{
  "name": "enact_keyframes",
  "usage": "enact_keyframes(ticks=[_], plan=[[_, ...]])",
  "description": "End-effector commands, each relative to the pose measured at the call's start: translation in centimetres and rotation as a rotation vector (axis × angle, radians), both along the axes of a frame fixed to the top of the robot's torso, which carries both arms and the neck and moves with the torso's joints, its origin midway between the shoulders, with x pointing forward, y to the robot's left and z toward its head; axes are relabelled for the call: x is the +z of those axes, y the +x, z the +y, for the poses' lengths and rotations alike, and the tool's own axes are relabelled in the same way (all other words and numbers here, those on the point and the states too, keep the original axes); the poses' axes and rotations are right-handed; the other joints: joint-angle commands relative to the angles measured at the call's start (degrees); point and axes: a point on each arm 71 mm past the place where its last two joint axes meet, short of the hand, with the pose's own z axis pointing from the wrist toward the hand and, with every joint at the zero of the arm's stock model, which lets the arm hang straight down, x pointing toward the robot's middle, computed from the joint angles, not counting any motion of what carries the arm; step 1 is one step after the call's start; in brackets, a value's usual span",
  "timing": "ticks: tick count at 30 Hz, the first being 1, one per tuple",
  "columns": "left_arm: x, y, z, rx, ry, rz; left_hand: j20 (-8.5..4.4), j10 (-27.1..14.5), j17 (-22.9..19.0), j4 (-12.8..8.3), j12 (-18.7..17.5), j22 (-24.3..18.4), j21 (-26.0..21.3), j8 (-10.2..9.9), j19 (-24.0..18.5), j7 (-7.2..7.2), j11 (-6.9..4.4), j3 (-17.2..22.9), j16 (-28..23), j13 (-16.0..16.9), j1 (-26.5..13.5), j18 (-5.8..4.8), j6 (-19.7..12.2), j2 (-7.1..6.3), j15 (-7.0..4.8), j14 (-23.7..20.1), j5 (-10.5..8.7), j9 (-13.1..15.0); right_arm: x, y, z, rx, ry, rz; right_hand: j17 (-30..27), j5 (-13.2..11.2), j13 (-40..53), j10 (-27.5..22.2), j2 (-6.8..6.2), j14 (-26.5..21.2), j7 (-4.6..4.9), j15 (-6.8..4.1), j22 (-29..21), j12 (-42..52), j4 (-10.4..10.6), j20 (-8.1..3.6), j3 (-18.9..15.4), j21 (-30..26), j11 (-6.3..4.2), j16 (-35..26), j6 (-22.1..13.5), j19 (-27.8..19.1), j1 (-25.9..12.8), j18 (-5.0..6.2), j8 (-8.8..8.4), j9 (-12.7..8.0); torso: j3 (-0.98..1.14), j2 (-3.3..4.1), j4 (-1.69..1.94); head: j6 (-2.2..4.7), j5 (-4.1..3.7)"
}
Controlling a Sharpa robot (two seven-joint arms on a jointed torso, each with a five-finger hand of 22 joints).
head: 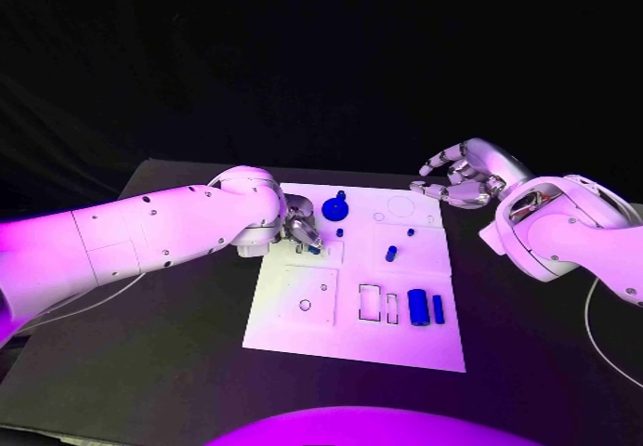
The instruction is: Assemble the parts on the task board
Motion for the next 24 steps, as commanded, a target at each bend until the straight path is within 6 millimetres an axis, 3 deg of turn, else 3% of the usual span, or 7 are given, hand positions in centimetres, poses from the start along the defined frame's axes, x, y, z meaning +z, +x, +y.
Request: enact_keyframes(ticks=[1,24], plan=[[-0.71,-0.46,-0.20,-0.021,0.018,0.048,-0.42,0.36,15.08,0.36,0.30,0.06,0.30,0.36,0.08,-0.31,0.04,-0.71,0.20,0.03,-0.87,-0.68,0.79,0.01,-0.40,6.16,-0.22,-0.13,-0.05,-0.06,0.10,0.012,-0.013,0.001,3.72,0.35,6.36,-0.08,-0.11,3.48,-0.16,-0.22,11.16,-0.39,0.14,-0.22,0.19,-0.18,-0.33,-0.32,0.32,2.40,-0.51,0.30,0.35,0.07,-0.02,0.03,0.00,0.02,-0.06],[-0.76,-0.33,-0.33,-0.023,0.023,0.048,-0.42,0.68,15.08,4.71,1.09,0.60,0.44,0.66,0.35,-0.40,-0.02,-8.29,0.20,0.36,-3.10,-0.78,1.71,-0.11,-0.46,6.16,-0.39,-1.30,-0.02,-0.12,0.06,0.013,-0.013,0.000,3.70,-0.01,6.28,-0.13,-0.16,3.49,-0.17,-0.22,11.14,-0.48,0.22,-0.24,0.00,-0.23,-0.33,-0.35,0.26,2.39,-1.09,0.31,0.43,0.10,0.00,0.01,0.03,-0.18,-0.20]])
